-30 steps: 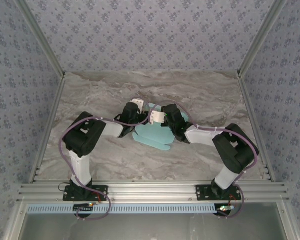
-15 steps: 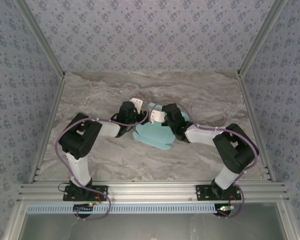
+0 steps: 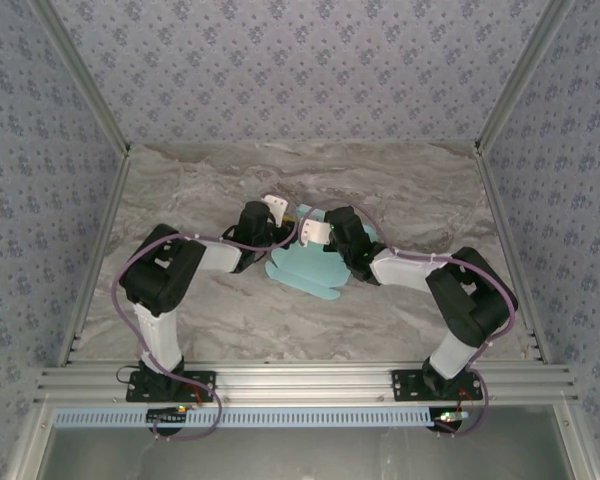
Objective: Fold the paper box
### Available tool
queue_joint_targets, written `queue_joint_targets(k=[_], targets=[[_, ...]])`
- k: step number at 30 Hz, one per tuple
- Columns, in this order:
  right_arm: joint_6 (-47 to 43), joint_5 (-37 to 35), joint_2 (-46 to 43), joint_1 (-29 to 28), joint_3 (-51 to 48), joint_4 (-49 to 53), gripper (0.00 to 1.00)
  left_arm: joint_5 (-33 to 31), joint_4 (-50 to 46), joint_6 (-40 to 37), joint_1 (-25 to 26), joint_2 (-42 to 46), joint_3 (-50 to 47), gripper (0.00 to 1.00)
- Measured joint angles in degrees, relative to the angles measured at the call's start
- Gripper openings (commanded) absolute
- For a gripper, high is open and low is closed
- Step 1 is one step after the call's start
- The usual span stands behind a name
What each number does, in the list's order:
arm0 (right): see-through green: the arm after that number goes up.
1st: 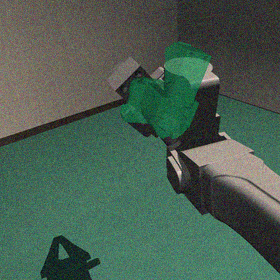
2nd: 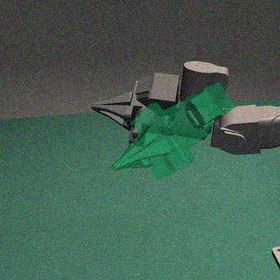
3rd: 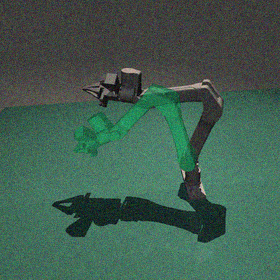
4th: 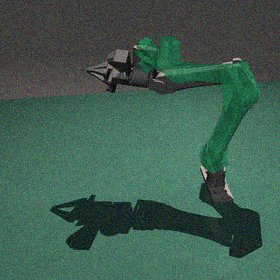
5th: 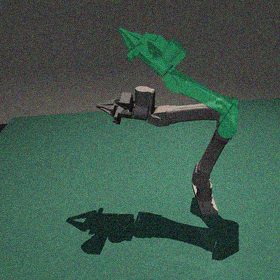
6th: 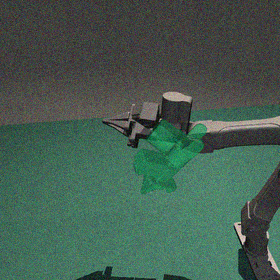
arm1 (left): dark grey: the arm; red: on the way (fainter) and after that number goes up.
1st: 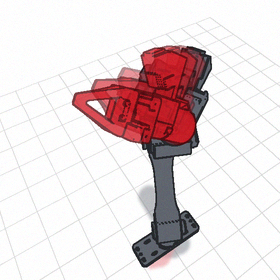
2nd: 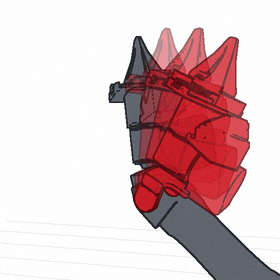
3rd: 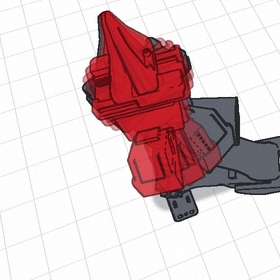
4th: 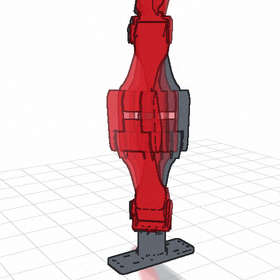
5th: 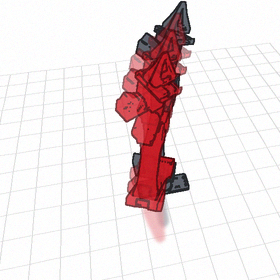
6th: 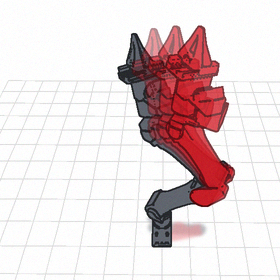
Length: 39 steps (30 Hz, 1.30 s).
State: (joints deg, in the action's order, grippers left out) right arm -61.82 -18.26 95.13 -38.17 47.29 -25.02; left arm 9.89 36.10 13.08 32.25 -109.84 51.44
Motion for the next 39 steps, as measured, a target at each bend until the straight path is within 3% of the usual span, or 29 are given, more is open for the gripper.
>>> queue_joint_targets(k=[8,22,25,30,39], targets=[[0.42,-0.39,0.00,-0.57,0.17,0.13,0.00,-0.28,0.11,0.52,0.09,-0.96,0.76,0.23],[2.69,-1.18,0.00,-1.84,0.66,0.83,0.00,-6.43,0.20,6.16,1.57,-0.96,0.74,0.16],[2.99,-1.49,0.00,-1.90,0.66,0.83,0.00,-7.72,0.20,6.51,2.01,-0.96,0.74,0.17],[3.45,-1.49,0.00,-1.90,0.66,0.90,0.00,-9.11,0.28,6.47,2.14,-0.96,0.70,0.32],[3.85,-1.51,0.00,-1.95,0.66,1.03,0.00,-8.68,1.03,5.38,1.88,-1.29,0.59,0.38]])
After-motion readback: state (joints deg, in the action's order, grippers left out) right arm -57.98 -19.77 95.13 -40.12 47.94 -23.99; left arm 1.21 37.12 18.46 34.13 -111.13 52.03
